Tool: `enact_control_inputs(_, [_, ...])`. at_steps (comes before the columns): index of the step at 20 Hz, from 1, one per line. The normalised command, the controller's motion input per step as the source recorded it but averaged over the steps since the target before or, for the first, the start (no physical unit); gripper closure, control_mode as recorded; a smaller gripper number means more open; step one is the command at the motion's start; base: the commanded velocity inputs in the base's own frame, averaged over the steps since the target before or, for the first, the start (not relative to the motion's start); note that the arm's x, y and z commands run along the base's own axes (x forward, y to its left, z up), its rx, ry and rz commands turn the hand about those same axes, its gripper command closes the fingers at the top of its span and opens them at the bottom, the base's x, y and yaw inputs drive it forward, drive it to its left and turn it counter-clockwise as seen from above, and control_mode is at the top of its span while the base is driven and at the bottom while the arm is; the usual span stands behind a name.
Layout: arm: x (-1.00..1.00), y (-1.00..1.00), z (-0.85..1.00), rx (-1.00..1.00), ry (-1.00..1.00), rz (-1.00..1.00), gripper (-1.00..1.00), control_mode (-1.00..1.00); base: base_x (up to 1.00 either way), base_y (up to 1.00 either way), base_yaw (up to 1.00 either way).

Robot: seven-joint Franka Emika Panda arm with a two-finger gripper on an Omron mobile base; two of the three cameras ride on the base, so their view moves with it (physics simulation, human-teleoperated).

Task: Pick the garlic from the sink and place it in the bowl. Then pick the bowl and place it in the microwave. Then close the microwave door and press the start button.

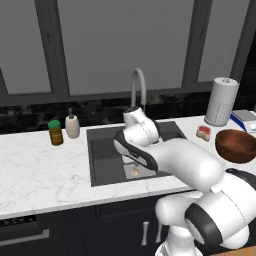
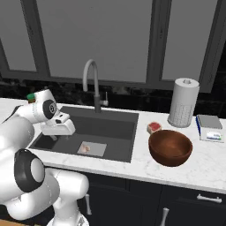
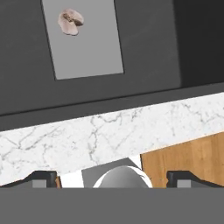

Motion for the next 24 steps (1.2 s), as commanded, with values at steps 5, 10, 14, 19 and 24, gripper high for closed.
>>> enact_control_inputs(5, [0.01,0.0,-0.33,-0.01,-0.03,-0.02,-1.0,-1.0,0.0,0.0,0.0])
enact_control_inputs(10, [0.15,0.0,-0.25,-0.1,-0.15,-0.04,-1.0,-1.0,0.0,0.0,0.0])
enact_control_inputs(14, [0.34,-0.05,-0.14,-0.01,-0.03,-0.03,-1.0,-1.0,0.0,0.0,0.0])
enact_control_inputs(19, [0.42,-0.06,-0.23,0.0,0.01,0.0,-1.0,-1.0,0.0,0.0,0.0])
enact_control_inputs(24, [0.43,0.0,-0.36,0.0,0.02,0.0,-1.0,-1.0,0.0,0.0,0.0])
